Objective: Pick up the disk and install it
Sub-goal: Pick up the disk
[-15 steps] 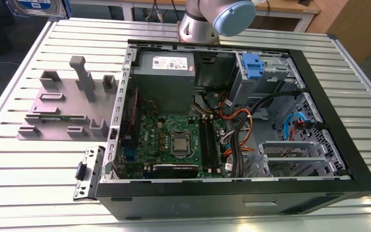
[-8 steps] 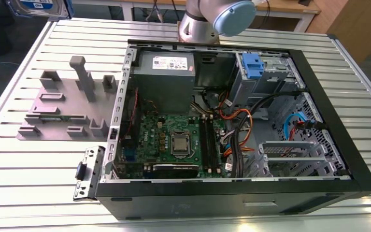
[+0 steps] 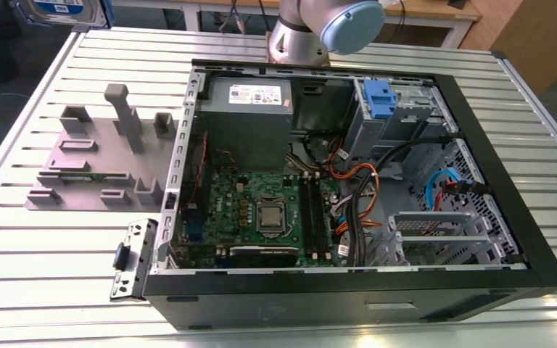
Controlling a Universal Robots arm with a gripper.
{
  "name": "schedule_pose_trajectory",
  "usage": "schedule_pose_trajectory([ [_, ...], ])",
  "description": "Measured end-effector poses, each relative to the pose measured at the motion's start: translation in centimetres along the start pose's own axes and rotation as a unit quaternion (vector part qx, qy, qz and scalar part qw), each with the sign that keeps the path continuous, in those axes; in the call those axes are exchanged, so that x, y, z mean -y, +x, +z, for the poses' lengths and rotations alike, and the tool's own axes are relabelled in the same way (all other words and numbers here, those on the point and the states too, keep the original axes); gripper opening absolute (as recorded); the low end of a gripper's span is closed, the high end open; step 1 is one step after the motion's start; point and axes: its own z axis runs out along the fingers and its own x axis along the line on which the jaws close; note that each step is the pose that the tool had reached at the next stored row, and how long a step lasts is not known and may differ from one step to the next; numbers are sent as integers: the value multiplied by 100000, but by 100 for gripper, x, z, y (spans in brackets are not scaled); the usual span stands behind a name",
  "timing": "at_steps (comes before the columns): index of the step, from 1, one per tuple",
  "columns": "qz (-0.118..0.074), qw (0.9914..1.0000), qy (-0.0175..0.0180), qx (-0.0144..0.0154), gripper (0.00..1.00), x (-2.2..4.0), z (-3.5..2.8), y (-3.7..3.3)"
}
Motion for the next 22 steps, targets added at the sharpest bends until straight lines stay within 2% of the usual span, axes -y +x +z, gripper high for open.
schedule_pose_trajectory([
  [22,-1,100000,-4,-3,36,142,-5,-5],
])
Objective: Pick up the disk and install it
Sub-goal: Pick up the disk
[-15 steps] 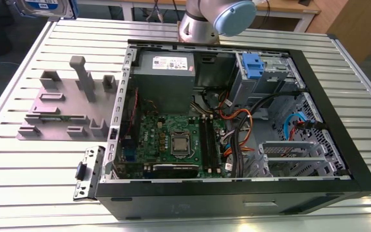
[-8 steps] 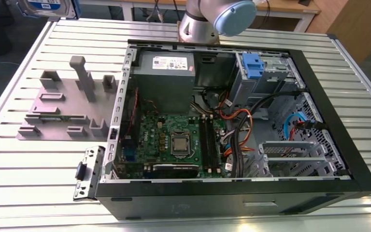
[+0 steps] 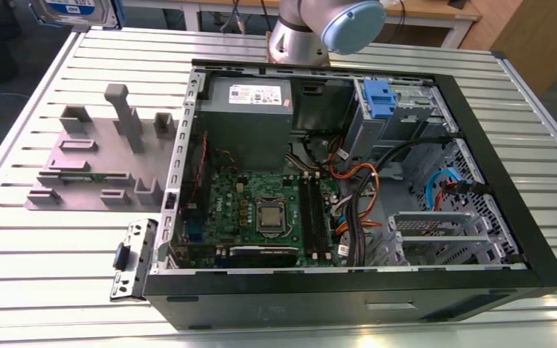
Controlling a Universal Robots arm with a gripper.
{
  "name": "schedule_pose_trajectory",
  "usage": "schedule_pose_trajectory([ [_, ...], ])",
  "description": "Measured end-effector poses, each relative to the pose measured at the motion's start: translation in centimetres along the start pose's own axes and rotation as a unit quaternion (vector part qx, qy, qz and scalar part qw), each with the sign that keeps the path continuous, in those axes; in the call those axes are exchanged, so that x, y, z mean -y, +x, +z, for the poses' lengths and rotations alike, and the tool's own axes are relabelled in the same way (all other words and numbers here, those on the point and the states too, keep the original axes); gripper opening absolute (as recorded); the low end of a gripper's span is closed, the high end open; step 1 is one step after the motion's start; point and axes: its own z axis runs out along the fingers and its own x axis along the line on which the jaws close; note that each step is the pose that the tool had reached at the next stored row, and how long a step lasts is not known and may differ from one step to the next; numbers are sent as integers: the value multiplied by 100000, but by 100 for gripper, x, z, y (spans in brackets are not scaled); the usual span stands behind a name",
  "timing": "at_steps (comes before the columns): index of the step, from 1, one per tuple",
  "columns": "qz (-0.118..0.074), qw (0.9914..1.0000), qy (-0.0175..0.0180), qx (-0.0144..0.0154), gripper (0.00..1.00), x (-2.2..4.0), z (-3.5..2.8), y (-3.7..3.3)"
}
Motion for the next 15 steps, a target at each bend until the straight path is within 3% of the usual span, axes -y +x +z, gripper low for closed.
schedule_pose_trajectory([
  [15,0,100000,3,1,36,101,-3,-4],
])
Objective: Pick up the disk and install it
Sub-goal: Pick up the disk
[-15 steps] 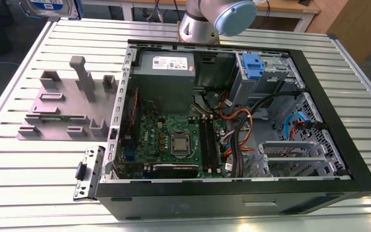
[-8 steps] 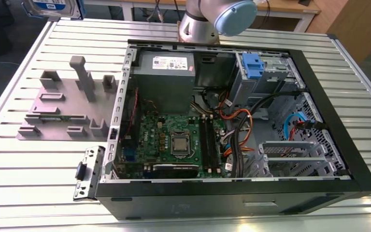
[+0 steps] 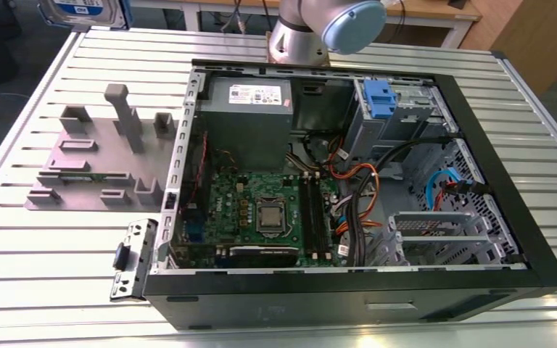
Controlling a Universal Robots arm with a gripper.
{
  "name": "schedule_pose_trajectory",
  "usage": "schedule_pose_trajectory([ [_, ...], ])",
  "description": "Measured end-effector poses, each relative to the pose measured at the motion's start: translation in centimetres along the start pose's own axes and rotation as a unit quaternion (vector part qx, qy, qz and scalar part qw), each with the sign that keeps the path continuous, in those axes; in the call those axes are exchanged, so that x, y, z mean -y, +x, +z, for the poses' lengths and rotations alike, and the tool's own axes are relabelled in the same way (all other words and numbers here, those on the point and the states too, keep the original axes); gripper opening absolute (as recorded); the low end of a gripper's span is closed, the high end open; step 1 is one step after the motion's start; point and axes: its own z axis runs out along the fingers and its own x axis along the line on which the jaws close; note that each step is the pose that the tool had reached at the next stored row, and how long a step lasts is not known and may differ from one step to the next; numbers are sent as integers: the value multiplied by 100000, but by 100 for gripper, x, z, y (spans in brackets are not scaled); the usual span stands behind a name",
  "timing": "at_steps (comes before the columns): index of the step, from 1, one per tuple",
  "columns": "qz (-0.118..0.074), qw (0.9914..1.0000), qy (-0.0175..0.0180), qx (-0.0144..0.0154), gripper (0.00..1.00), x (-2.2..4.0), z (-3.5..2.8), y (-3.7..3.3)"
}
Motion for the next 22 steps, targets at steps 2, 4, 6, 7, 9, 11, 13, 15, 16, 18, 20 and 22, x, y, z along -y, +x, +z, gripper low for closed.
schedule_pose_trajectory([
  [2,3,100000,2,-1,36,14,0,-1],
  [4,0,100000,3,1,36,28,-1,-1],
  [6,2,100000,3,3,36,42,-1,-2],
  [7,2,100000,2,2,36,48,-2,-2],
  [9,0,100000,-2,-1,36,61,-2,-2],
  [11,-1,100000,1,4,36,74,-3,-3],
  [13,2,100000,-2,3,36,88,-3,-3],
  [15,2,100000,0,-1,36,104,-4,-4],
  [16,1,100000,2,-1,36,111,-4,-4],
  [18,2,100000,3,0,36,124,-4,-5],
  [20,2,100000,1,0,36,138,-5,-5],
  [22,3,100000,2,2,36,153,-5,-6],
])
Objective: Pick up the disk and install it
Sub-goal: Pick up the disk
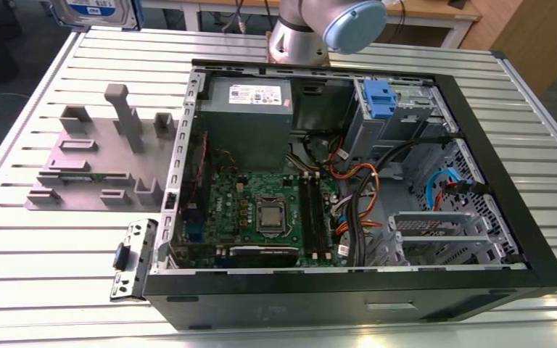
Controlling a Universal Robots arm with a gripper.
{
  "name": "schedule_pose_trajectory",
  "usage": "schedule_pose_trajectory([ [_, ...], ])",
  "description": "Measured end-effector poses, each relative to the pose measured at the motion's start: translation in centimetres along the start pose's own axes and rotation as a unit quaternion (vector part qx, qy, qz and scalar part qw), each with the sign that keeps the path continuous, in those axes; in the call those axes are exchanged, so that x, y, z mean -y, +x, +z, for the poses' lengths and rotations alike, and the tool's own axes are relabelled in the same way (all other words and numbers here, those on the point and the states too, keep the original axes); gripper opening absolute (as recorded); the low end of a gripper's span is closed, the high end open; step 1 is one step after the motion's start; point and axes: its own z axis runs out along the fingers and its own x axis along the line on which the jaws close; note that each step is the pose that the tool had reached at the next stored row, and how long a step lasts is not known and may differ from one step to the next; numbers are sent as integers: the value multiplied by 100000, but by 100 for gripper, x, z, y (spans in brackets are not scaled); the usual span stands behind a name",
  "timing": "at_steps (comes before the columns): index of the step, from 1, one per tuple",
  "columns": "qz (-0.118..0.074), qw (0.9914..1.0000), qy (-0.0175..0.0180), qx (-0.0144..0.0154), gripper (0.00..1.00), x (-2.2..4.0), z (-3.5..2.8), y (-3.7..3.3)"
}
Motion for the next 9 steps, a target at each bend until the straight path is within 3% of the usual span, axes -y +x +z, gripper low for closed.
schedule_pose_trajectory([
  [9,0,100000,-2,-1,36,59,-2,-2],
])
